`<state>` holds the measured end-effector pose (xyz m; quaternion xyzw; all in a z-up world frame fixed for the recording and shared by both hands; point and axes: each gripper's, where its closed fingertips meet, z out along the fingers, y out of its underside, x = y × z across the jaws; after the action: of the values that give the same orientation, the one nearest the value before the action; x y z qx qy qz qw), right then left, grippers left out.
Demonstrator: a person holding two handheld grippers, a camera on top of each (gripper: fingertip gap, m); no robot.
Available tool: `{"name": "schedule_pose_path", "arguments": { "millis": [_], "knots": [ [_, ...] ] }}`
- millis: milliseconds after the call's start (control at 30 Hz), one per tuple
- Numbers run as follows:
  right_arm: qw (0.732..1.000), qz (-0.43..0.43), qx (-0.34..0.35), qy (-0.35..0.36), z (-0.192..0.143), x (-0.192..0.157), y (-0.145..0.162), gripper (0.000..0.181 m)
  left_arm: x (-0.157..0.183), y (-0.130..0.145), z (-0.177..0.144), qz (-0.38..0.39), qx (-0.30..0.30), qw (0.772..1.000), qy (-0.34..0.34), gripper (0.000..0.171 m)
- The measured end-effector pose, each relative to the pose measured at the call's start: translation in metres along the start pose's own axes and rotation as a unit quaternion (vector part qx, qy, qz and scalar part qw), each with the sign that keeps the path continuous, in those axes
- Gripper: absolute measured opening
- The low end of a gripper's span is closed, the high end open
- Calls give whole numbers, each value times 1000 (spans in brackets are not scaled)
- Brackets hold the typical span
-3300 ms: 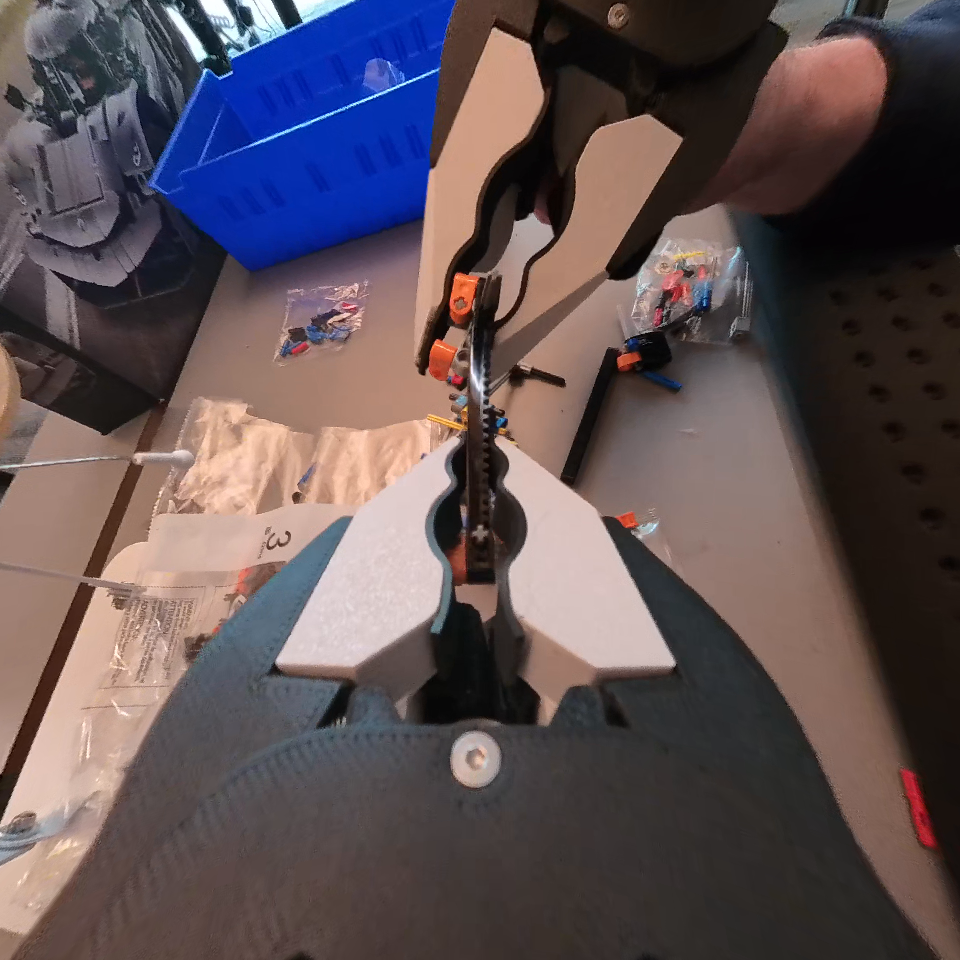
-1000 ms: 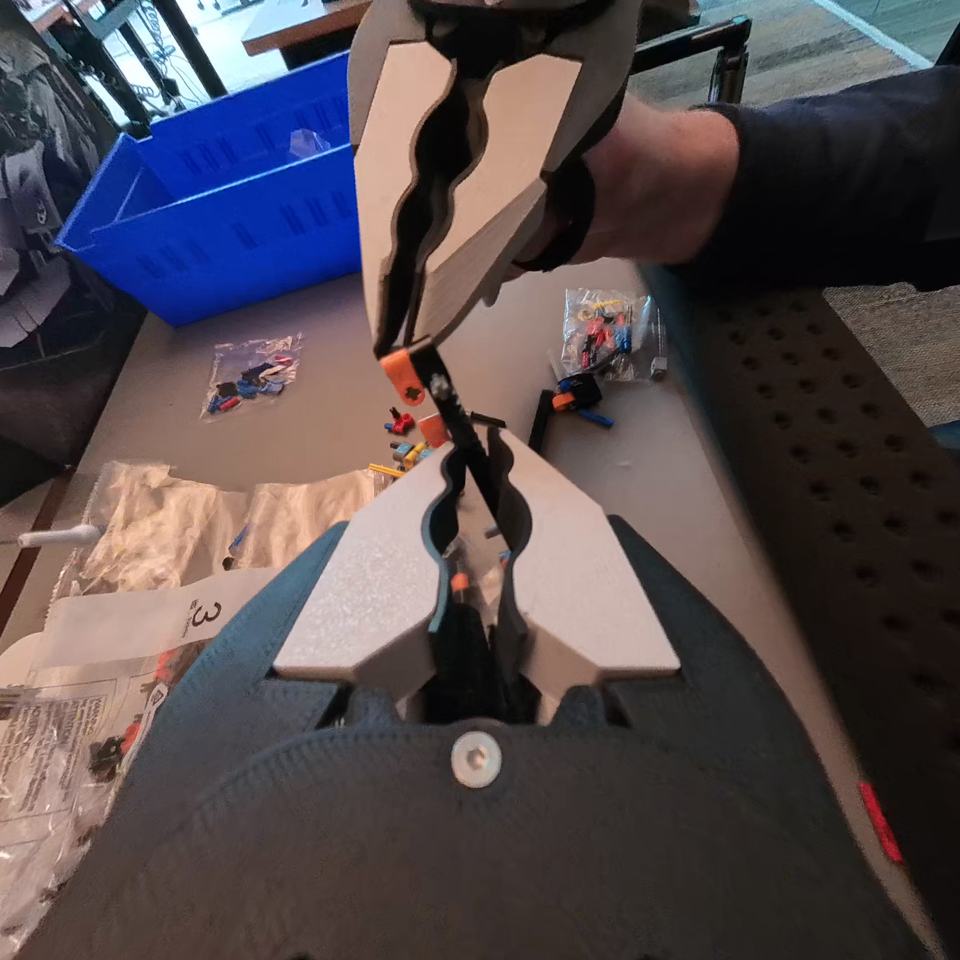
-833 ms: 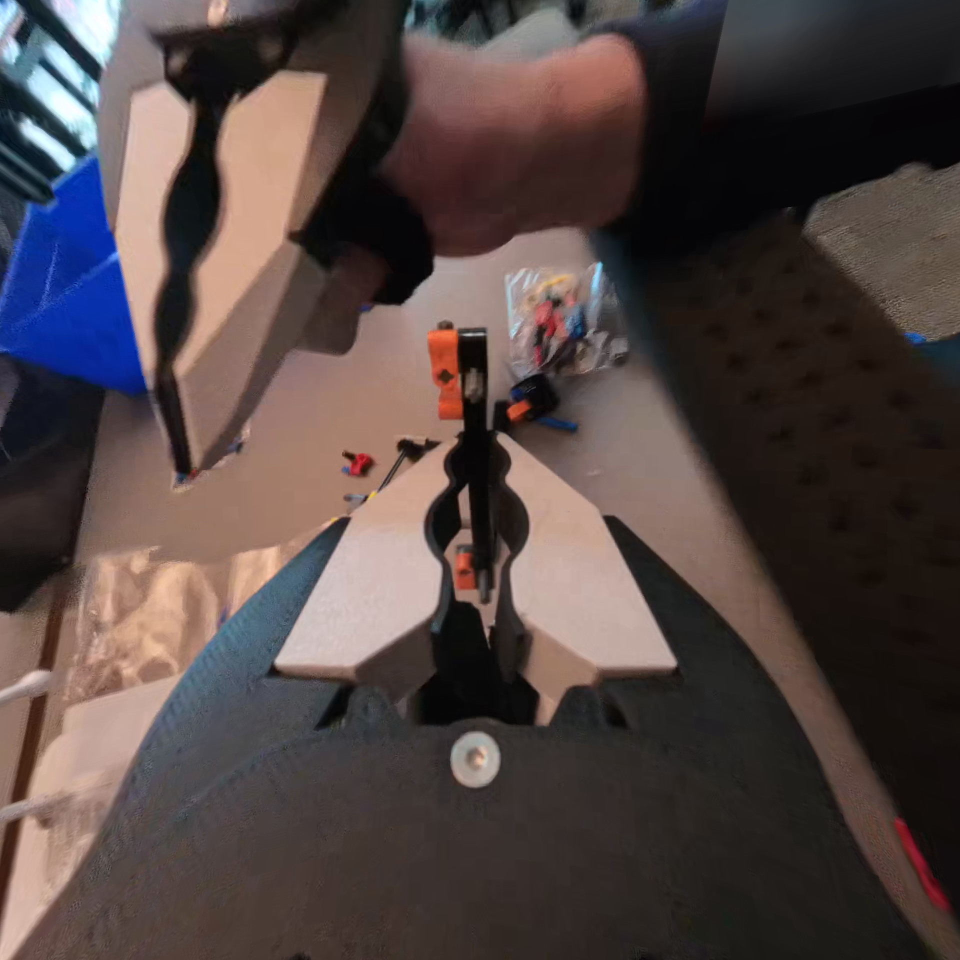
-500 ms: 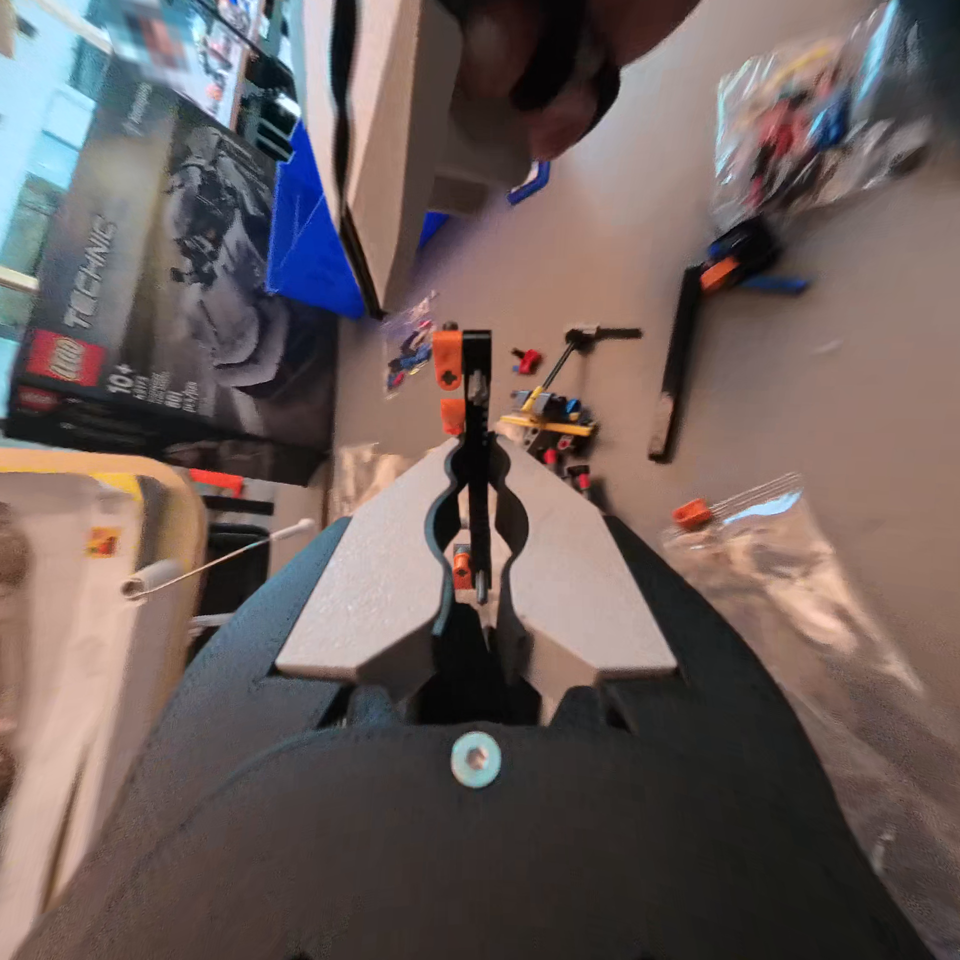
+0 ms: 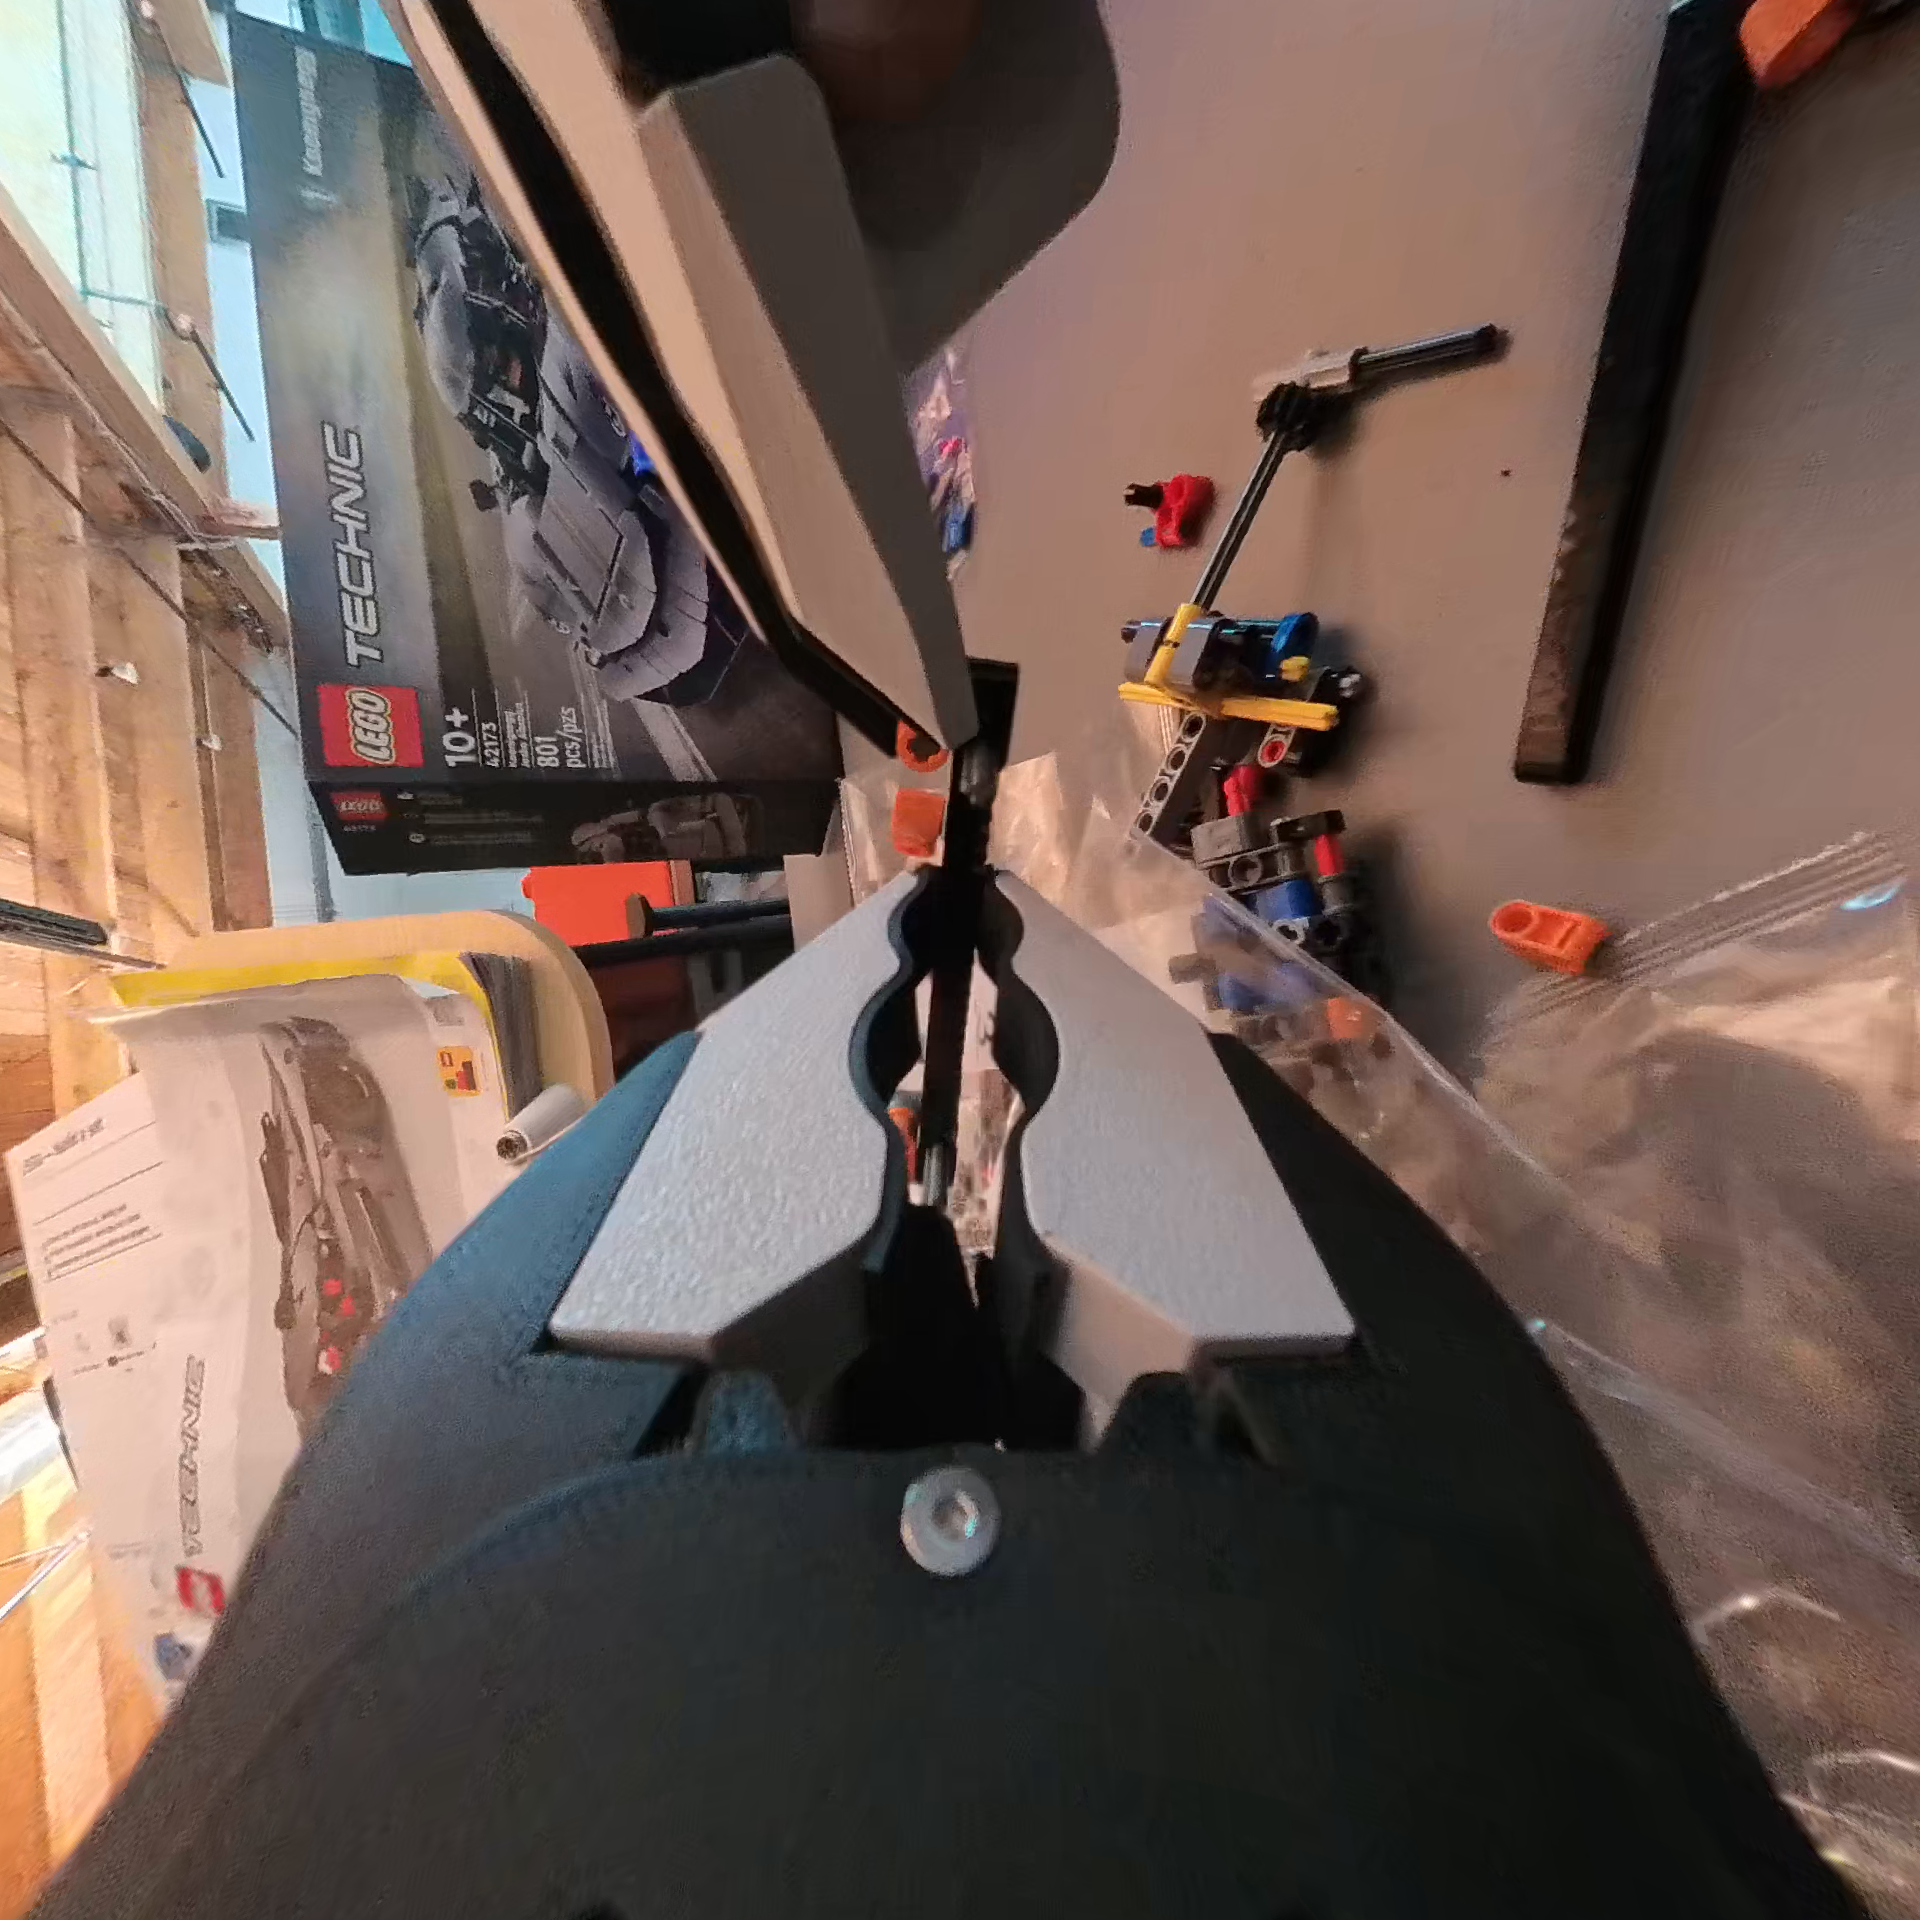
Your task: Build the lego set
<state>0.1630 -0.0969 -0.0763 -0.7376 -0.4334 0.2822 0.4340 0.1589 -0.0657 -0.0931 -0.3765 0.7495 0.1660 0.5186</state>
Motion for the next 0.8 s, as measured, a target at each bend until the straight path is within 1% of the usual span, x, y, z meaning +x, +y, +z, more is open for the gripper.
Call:
{"name": "schedule_pose_path", "arguments": {
  "millis": [167,200,267,367,400,467,533,600,633,667,733,800],
  "knots": [
    [1000,-6,0,23,0,6,0,13,1,1,2,-13,1,1000,-1,6],
    [999,-9,7,30,-1,7,-3,13,-1,1,2,-21,3,1000,-3,6],
    [999,-13,22,41,-6,10,-8,3,-4,1,1,-35,8,999,-6,6],
    [998,-14,42,40,-8,9,-14,3,-6,0,-1,-43,14,999,-10,6],
    [998,-7,49,37,-9,9,-15,3,-7,0,-1,-41,14,999,-12,6],
    [997,30,74,7,-10,8,-19,3,-10,-1,-3,-30,11,999,-24,6],
    [995,61,83,-16,-10,9,-18,4,-10,-1,-3,-18,4,999,-29,6],
    [992,89,87,-34,-9,9,-17,15,-7,-1,-1,-4,3,1000,-26,6],
    [989,102,103,-42,-12,10,-21,20,-5,-8,-2,-2,20,1000,-23,6],
    [985,116,116,-50,-15,11,-24,21,-5,-11,-2,0,21,999,-25,6],
    [984,131,107,-48,-15,15,-19,21,-5,-16,-2,14,22,999,-30,6],
    [985,146,70,-54,-6,14,-6,22,-2,-18,-1,19,20,999,-28,5]
  ]
}}
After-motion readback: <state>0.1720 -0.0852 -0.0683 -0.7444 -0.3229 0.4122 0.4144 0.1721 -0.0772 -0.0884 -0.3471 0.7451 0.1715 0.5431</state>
